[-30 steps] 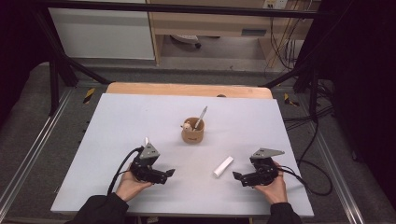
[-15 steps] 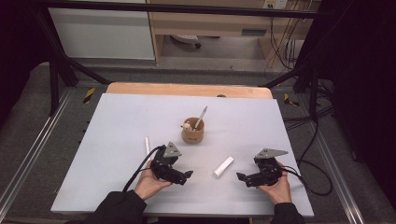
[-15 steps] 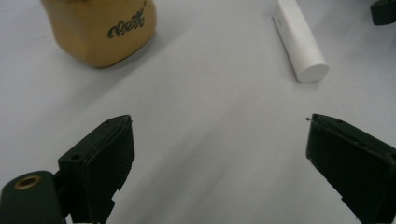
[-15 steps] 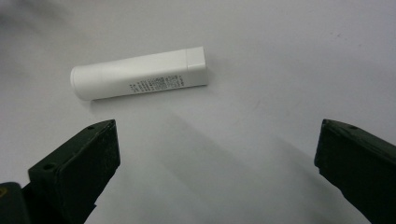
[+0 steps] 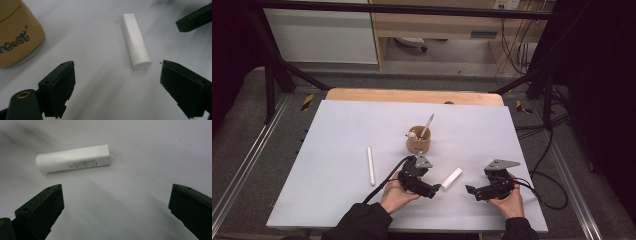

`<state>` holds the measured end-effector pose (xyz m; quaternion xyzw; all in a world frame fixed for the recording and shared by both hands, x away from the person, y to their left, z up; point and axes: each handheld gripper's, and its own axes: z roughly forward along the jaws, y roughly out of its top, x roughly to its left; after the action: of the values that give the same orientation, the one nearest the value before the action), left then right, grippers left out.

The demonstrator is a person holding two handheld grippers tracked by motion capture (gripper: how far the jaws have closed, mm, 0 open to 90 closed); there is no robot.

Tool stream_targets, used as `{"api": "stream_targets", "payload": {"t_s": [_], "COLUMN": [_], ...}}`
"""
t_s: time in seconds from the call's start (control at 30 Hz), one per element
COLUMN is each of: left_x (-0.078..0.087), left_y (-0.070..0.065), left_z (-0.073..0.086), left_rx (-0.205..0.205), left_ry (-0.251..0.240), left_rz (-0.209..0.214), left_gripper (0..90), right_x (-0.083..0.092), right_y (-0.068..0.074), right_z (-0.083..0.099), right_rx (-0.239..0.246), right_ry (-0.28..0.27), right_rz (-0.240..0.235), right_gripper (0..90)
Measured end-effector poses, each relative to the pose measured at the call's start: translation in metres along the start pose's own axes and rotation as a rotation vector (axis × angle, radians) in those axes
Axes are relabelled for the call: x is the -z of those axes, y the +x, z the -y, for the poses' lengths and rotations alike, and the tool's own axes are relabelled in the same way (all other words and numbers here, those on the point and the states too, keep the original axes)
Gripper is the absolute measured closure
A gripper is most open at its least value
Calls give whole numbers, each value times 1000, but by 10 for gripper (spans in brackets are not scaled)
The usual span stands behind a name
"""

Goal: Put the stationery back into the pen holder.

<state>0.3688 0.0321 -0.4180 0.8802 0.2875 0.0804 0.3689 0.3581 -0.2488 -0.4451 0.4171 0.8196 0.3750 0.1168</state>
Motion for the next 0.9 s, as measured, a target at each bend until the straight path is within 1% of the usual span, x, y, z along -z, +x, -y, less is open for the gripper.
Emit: {"api": "stream_targets", "payload": {"t_s": [0.13, 0.3, 0.33, 0.5, 0.6, 0.7, 0.9], "left_x": [-11, -22, -24, -29, -32, -35, -39], "left_y": [-7, -14, -16, -21, -24, -26, -25], "left_z": [-3, -6, -7, -8, -8, -8, -7], "left_rx": [11, 17, 15, 29, 28, 20, 26], "left_ry": [10, 30, 33, 42, 44, 48, 59], "left_rz": [29, 38, 33, 42, 49, 36, 25], "left_gripper": [232, 333, 362, 484, 530, 556, 587], "right_x": [1, 1, 1, 1, 1, 1, 1], "right_y": [0, 0, 0, 0, 0, 0, 0], "right_z": [0, 0, 0, 0, 0, 0, 0], "right_rx": [-5, 0, -1, 3, -1, -2, 1], "right_ry": [-1, -3, -3, -8, -10, -9, -10], "right_rz": [1, 2, 2, 2, 0, 0, -2], "right_gripper": [8, 9, 8, 9, 9, 9, 9]}}
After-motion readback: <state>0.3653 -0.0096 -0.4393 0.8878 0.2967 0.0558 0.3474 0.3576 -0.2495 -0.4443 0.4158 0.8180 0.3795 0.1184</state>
